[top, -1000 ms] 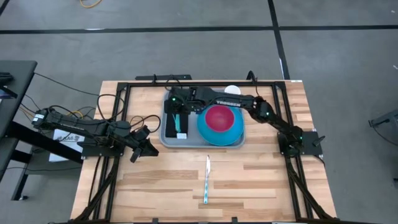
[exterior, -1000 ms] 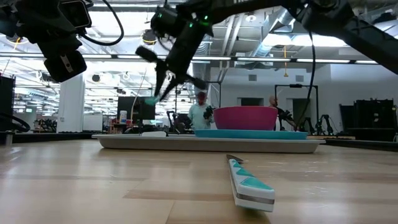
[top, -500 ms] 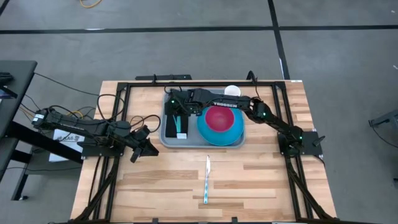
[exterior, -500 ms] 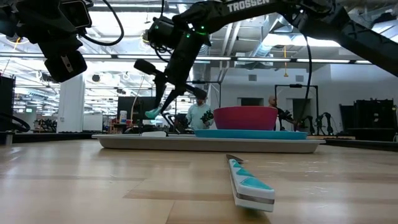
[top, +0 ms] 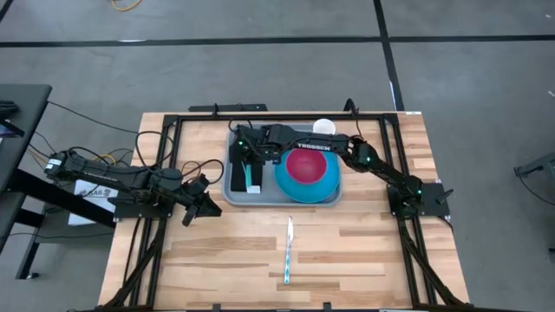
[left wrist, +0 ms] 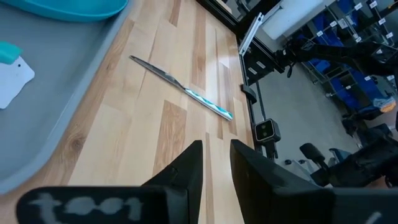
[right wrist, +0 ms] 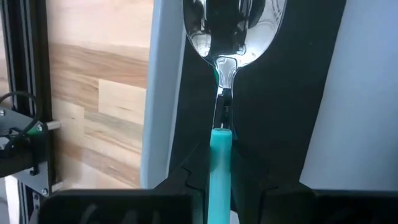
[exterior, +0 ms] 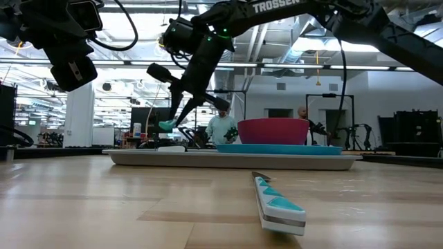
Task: Set up tray
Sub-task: Put the green spoon on top of the black napkin
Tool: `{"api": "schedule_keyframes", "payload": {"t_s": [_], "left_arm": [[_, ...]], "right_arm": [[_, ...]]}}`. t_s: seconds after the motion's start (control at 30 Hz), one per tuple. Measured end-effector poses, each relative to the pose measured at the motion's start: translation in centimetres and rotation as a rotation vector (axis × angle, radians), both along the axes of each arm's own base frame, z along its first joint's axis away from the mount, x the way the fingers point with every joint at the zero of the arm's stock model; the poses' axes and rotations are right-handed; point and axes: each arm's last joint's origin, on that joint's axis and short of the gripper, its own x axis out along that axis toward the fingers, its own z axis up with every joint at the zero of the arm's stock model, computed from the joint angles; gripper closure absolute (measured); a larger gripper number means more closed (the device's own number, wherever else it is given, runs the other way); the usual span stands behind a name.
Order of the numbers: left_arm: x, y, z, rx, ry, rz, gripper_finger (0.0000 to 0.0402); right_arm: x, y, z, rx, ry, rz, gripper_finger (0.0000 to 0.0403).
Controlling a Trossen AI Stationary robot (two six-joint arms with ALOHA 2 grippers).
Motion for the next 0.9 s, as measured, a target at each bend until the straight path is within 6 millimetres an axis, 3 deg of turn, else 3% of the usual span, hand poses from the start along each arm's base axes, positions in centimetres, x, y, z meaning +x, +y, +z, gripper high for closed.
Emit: {"api": "schedule_keyframes", "payload": {"t_s": [0.33,0.73,0.9], "left_arm": [[0.0,0.0,0.0,0.002,-0.001,0.004,0.0333],[0.0,0.0,0.0,0.007,-0.001,0.016,0.0333],[0.0,0.1,0.0,0.011,-0.002,0.027,0.0333]], "right_arm": [[0.0,-0.3,0.0,0.025,-0.009,-0.013,0.0355],[-0.1,0.5,-0.2,0.132,0.008,0.008,0.0365],[0.7,1.1,-3.1,0.169,0.037,0.014,0.0367]]}}
